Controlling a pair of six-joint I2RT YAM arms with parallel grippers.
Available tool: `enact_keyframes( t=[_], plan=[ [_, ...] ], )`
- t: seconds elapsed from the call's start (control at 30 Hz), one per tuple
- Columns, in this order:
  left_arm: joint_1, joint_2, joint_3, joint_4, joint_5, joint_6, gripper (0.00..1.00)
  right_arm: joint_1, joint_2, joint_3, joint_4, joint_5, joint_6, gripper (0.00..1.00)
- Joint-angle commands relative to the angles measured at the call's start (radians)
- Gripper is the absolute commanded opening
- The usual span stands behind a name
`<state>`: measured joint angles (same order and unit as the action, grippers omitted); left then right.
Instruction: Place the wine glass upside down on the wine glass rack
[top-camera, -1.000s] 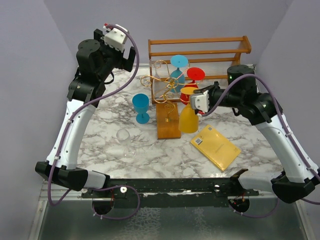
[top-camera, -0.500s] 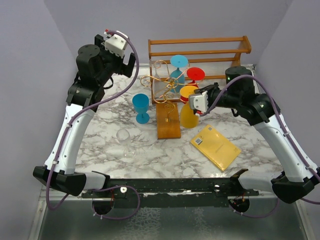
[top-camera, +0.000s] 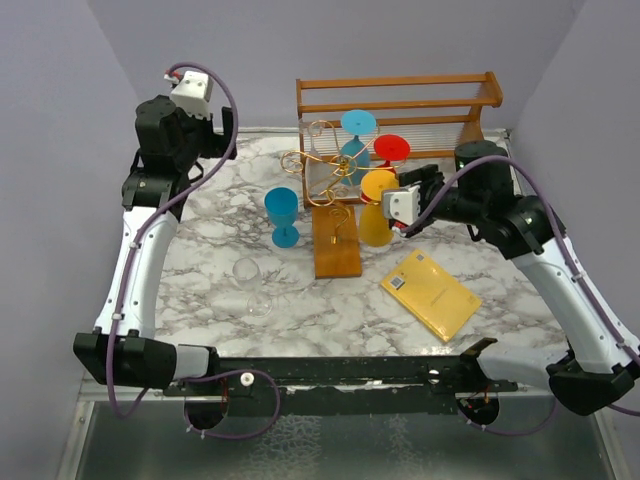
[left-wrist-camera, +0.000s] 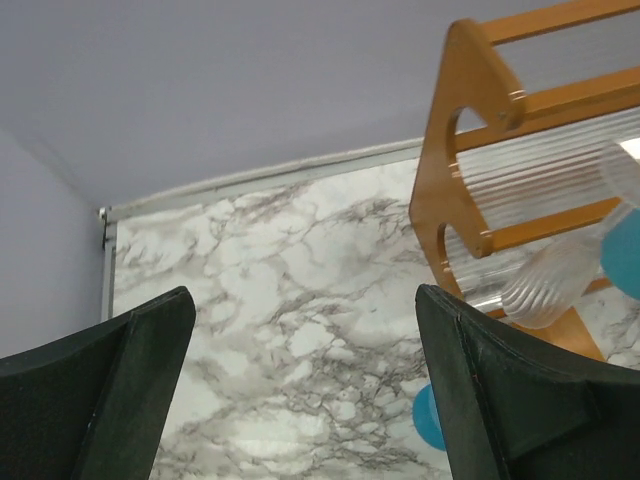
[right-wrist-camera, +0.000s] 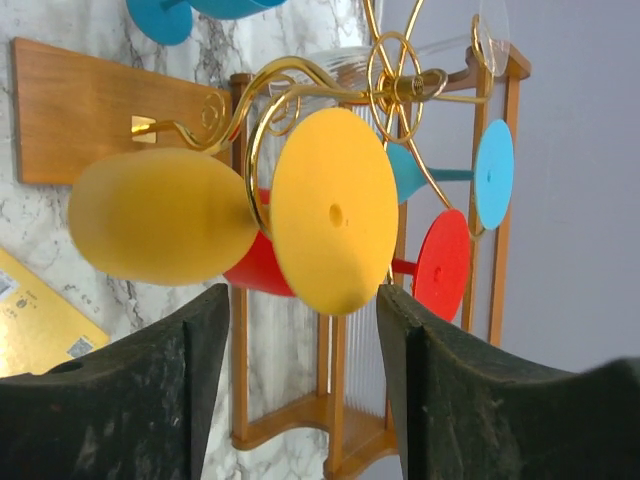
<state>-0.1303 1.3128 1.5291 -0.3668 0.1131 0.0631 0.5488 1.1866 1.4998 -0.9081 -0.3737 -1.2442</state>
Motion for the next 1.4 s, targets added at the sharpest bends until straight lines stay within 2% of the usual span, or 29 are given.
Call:
enact_keyframes(
  t=[0.0,0.33,0.63,0.8,0.9,1.17,1.37],
  plan=[
    [0.068,-0.019,-0.065,0.012,0.062,-0.153,0.94,0.005,-0.072,-0.025,0.017,0.069,0.119,0.64],
    [0.084,0.083,-0.135,-0.008,0.210,-0.217,0.90,0.001,-0.298,-0.213,0.173,0.156,0.367,0.83],
    [0.083,0.206,-0.153,-0.001,0.347,-0.285,0.79,-0.066,-0.291,-0.197,0.165,0.087,0.445,0.84],
    [0.070,0.284,-0.138,-0.048,0.398,-0.292,0.67,-0.081,-0.285,-0.179,0.162,0.060,0.456,0.84],
    [0.050,0.315,-0.132,-0.083,0.406,-0.274,0.61,-0.084,-0.283,-0.182,0.163,0.062,0.454,0.84],
    [0.020,0.332,-0.136,-0.109,0.409,-0.237,0.55,-0.084,-0.274,-0.199,0.171,0.076,0.451,0.85],
    [-0.006,0.337,-0.124,-0.149,0.348,-0.185,0.45,-0.084,-0.265,-0.194,0.171,0.082,0.447,0.85]
  ],
)
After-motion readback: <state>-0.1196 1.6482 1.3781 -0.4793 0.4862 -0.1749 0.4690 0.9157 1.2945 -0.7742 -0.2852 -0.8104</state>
